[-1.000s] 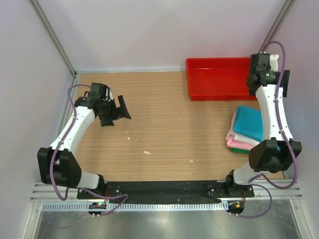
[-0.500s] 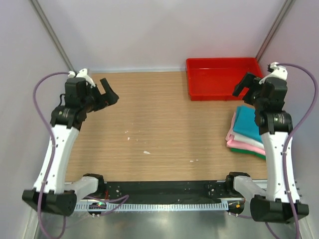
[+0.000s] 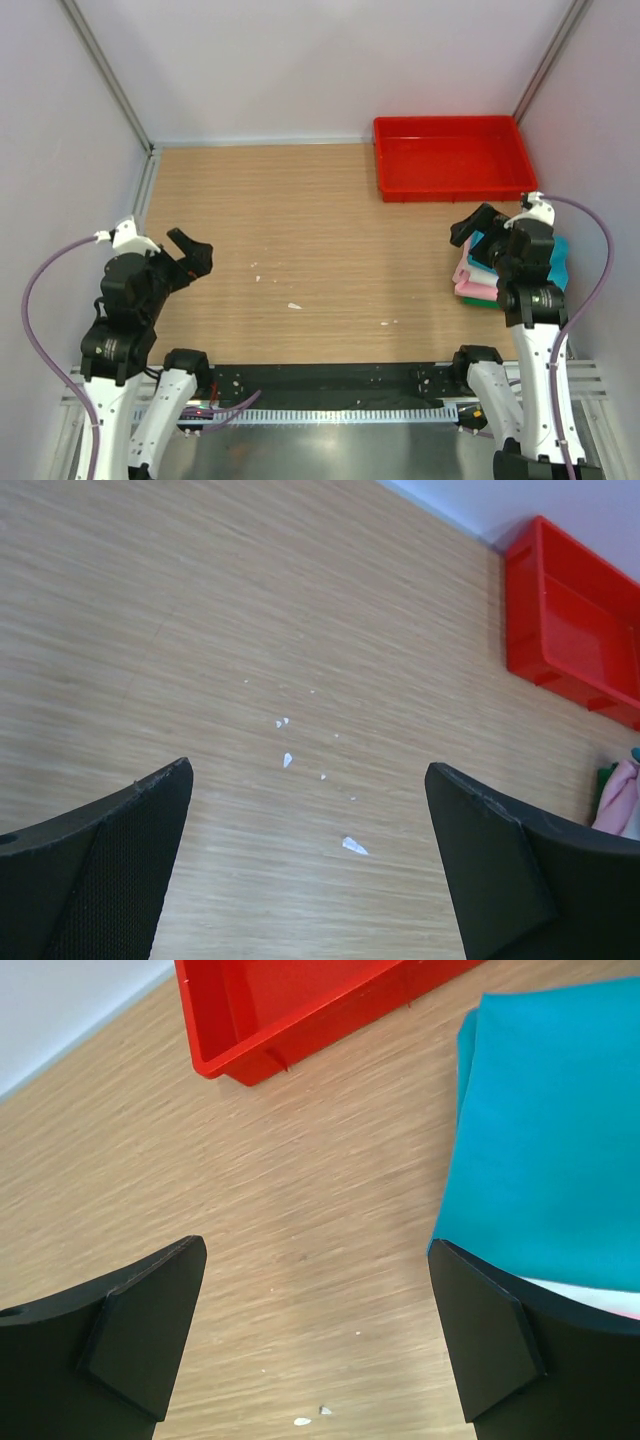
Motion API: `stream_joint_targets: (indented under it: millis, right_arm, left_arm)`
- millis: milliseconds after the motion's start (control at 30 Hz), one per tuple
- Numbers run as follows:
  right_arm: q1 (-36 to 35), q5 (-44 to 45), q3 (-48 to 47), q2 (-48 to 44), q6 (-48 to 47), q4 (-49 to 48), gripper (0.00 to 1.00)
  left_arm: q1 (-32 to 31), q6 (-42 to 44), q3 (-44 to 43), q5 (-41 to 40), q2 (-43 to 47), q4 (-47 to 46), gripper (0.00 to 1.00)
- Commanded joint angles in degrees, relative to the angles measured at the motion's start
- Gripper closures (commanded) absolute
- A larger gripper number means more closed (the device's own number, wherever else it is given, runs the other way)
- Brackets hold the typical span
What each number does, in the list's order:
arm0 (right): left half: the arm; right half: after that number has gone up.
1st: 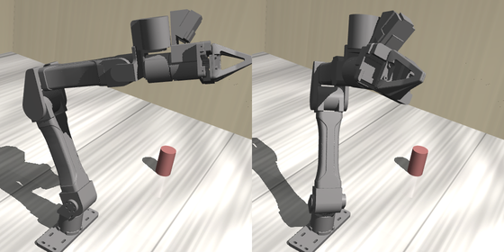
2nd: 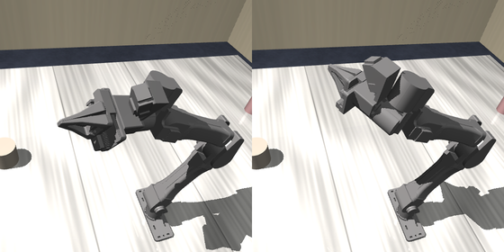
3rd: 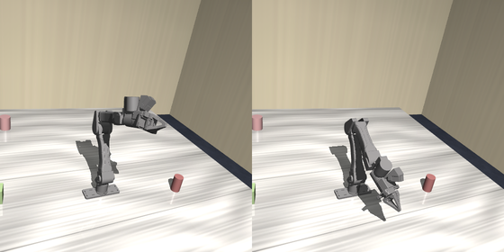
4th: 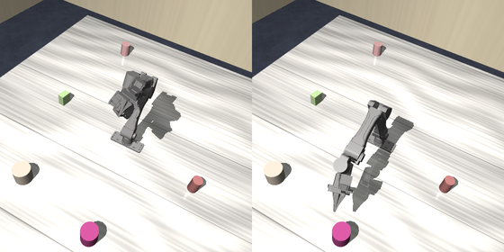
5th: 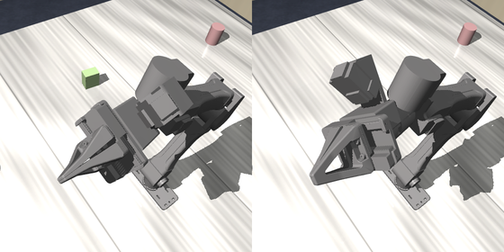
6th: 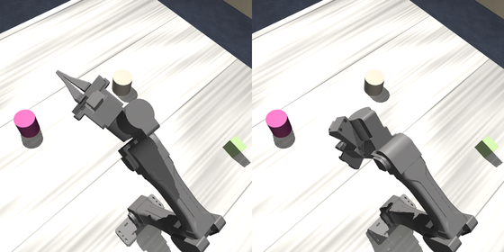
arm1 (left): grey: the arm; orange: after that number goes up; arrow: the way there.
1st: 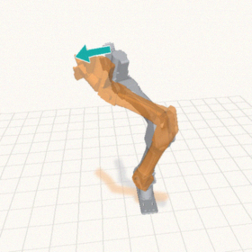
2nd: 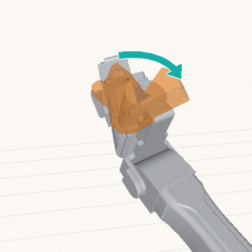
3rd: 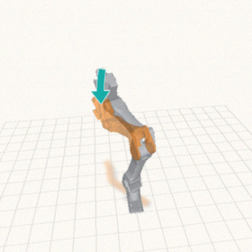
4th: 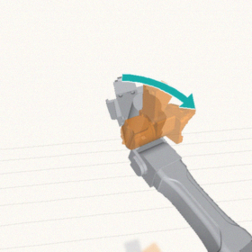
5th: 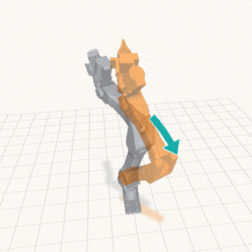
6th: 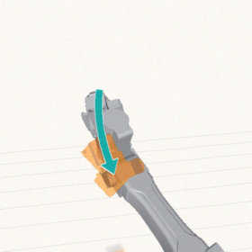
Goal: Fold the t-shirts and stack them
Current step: Reset both grippers
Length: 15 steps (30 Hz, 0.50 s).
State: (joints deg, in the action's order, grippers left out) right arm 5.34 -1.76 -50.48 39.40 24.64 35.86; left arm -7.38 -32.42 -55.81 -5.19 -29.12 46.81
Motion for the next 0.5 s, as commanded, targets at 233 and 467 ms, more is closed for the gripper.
stream_joint_targets:
  millis: [233,467]
  right_arm:
    - [0.1,-1.5,10.2,-8.2,7.4,-1.0,0.00]
    - [0.1,0.2,7.8,-7.1,6.8,-0.5,0.00]
  left_arm:
    - [0.2,-6.1,6.8,-6.1,5.7,5.7,0.00]
    - [0.2,-5.4,9.1,-6.4,4.3,2.7,0.00]
